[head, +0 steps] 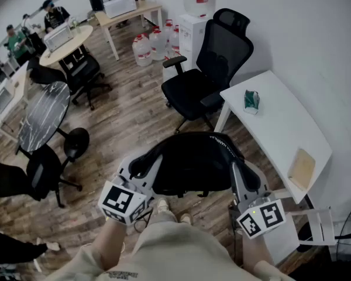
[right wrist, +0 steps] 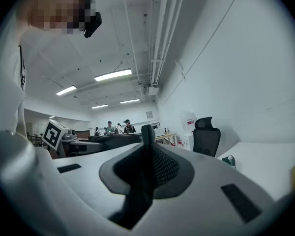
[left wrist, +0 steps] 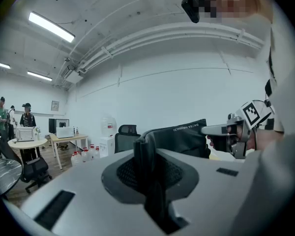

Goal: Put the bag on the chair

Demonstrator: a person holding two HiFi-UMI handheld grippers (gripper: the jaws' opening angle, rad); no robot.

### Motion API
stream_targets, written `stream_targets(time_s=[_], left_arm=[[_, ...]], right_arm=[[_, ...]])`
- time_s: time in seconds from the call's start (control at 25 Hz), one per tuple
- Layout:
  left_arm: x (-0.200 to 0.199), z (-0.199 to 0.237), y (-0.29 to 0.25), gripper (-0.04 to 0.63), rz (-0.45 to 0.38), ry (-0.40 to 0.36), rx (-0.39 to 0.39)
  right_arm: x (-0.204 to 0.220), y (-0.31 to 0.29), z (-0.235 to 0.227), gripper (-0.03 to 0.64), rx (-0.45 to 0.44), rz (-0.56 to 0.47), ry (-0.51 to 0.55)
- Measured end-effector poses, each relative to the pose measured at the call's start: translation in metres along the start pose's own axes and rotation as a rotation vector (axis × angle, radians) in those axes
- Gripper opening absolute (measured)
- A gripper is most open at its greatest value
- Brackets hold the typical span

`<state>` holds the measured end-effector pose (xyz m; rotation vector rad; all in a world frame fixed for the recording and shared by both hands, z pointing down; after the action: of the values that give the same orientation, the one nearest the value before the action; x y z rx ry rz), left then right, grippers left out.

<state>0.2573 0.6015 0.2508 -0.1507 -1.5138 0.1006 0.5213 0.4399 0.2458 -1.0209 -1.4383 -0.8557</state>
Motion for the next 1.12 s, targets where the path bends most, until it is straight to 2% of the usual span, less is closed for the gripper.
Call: stream_targets(time_s=[0.64, 1.12], left_arm=[[0.006, 0.021, -0.018, 0.064, 0.022, 0.017, 0.018], [-0.008, 0.105, -0.053, 0.064, -0.003, 0.0, 0.056]], right_arm=[[0.007, -0.021, -0.004, 0.055, 0.018, 0.023, -0.026], [0.0, -0.106, 0.002, 0.055, 0.05, 0.007, -0.019]])
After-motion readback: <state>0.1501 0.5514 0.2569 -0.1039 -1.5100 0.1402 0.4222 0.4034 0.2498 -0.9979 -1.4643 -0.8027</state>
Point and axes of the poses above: the fingertips, and each gripper's own axes: y backward along the fingers, z to its left, x out of its underside, the point moved 10 cm from there along y, backward along the fingers, and after that the axes turned 3 degrees about y, right-handed, at the moved point
